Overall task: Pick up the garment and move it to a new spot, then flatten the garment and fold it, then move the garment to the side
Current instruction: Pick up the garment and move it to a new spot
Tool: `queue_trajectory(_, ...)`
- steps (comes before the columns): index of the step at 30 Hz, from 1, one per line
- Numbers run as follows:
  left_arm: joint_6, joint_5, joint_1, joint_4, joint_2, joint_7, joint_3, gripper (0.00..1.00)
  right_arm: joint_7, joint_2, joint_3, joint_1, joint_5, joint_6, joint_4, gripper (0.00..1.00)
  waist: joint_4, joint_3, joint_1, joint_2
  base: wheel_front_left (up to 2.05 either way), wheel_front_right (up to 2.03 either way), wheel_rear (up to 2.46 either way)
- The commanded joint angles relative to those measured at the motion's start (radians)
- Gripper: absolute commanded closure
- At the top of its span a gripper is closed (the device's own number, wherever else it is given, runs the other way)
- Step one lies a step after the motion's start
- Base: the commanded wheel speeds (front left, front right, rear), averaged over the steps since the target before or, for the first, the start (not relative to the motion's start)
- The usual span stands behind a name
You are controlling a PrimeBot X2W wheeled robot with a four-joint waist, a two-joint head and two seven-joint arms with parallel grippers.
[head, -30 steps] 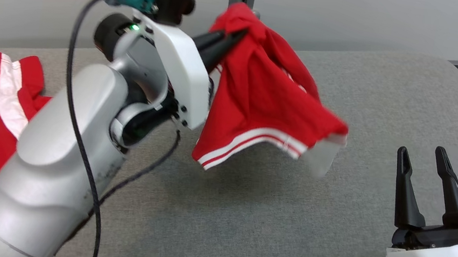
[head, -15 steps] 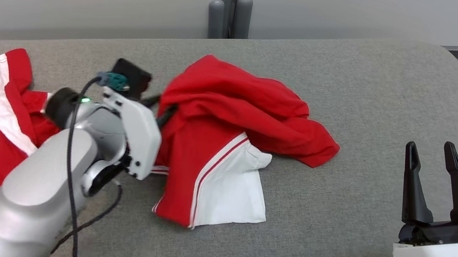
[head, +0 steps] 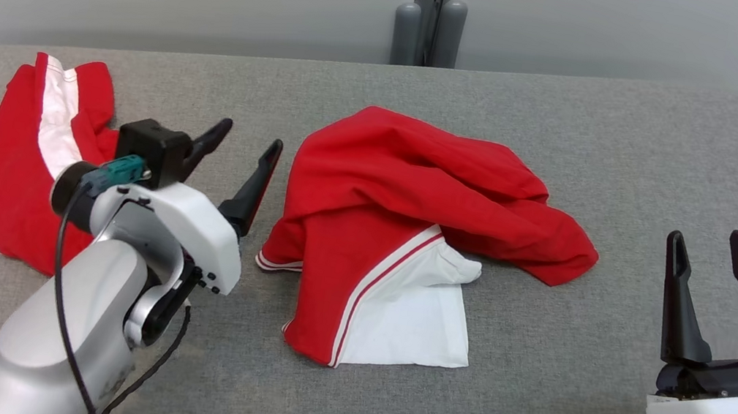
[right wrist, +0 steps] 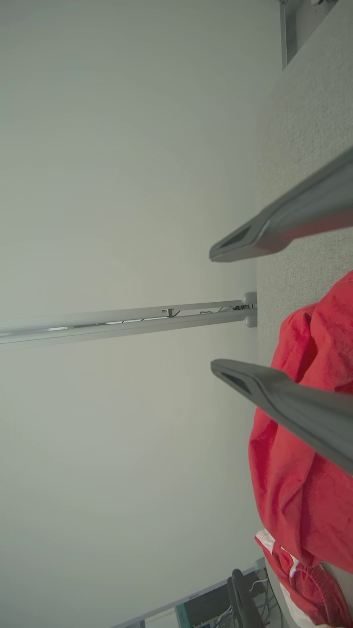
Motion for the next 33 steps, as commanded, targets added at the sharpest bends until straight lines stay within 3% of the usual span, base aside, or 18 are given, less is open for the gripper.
queue_trajectory(1,0.019,0.011,0.028,-0.021,0.013,-0.030,0.011,0.00,-0.005,-0.009,-0.005,0.004,-0.006,0.002,-0.009,0.00,0.006,-0.001,0.0000,0.0000,0.00,0.00,0.00)
queue_trajectory(10,0.109,0.037,0.168,-0.157,0.048,-0.186,0.082,0.00,-0.005,-0.014,-0.019,0.025,-0.022,0.002,-0.042,0.00,0.014,-0.008,0.0000,0.0000,0.00,0.00,0.00)
queue_trajectory(16,0.132,0.047,0.280,-0.244,0.032,-0.206,0.172,0.00,-0.005,-0.019,-0.013,0.041,-0.025,0.002,-0.052,0.00,0.019,-0.008,0.0000,0.0000,0.00,0.00,0.00)
queue_trajectory(24,0.117,0.145,0.416,-0.364,-0.038,-0.206,0.325,0.00,-0.005,-0.024,-0.013,0.063,-0.017,0.002,-0.049,0.00,0.024,-0.011,0.0000,0.0000,0.00,0.00,0.00)
queue_trajectory(33,0.056,0.252,0.502,-0.383,-0.126,-0.206,0.418,0.00,-0.005,-0.022,-0.008,0.069,-0.009,0.002,-0.042,0.00,0.022,-0.004,0.0000,0.0000,0.00,0.00,0.00)
